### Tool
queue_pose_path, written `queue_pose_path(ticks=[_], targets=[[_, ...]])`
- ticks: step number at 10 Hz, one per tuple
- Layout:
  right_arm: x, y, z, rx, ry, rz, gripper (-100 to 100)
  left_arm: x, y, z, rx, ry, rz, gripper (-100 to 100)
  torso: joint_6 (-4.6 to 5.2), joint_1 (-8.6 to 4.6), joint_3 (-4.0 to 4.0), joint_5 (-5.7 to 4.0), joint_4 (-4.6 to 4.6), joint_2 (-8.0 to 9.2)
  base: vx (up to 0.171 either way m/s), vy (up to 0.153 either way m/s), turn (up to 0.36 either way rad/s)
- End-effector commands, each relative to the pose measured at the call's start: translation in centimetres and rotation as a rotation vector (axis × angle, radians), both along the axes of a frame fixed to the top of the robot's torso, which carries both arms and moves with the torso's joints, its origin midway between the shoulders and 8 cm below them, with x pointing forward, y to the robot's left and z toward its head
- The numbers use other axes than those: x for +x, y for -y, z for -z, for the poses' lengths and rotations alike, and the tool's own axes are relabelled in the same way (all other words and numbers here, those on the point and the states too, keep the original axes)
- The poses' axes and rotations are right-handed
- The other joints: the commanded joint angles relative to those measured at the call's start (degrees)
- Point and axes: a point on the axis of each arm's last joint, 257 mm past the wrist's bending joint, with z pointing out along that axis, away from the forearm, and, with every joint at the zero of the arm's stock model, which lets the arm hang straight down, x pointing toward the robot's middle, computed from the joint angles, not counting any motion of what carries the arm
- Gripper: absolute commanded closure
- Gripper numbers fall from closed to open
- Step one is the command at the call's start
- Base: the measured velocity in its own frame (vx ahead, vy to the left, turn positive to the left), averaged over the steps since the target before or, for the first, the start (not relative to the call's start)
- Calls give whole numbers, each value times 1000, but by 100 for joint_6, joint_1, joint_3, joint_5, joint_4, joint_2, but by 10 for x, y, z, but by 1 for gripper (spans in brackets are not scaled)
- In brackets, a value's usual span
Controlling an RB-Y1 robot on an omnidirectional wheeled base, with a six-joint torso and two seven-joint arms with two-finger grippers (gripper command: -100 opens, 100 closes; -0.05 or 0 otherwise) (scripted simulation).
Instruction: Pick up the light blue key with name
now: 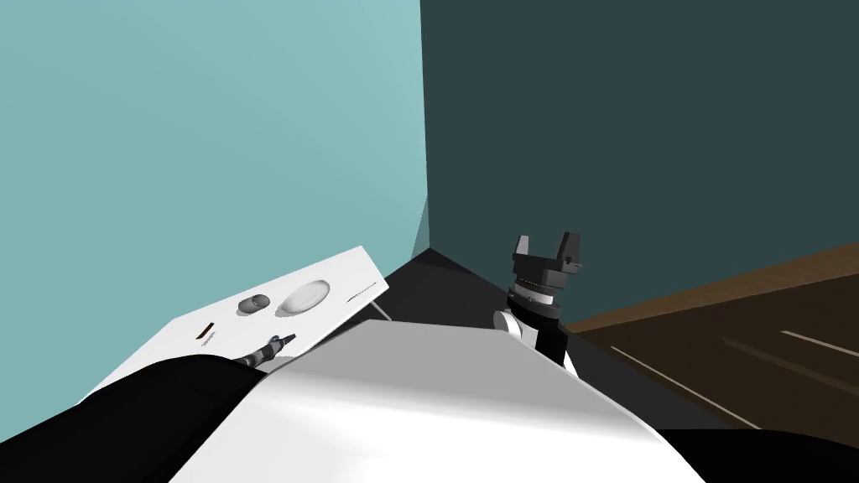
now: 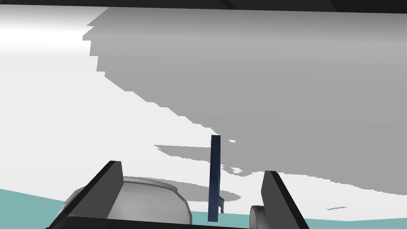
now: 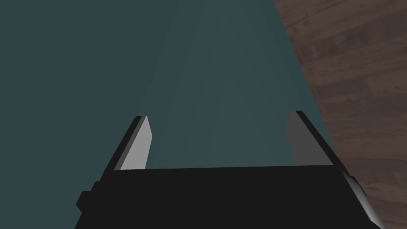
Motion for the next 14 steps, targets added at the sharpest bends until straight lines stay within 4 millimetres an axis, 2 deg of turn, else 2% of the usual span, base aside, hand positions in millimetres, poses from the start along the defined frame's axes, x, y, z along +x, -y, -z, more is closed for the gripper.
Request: queue_pose_path(ticks=[1,14], targets=[[0,0,0,0,0,0,0,0,-1,3,2,-9,-15,-100,0,0,0,0,0,0,-90,24,-119],[0,0,0,0,0,0,0,7,-8,13,2,10,-151,-100,5,7,-2,5,0,-5,-79,10,-100]])
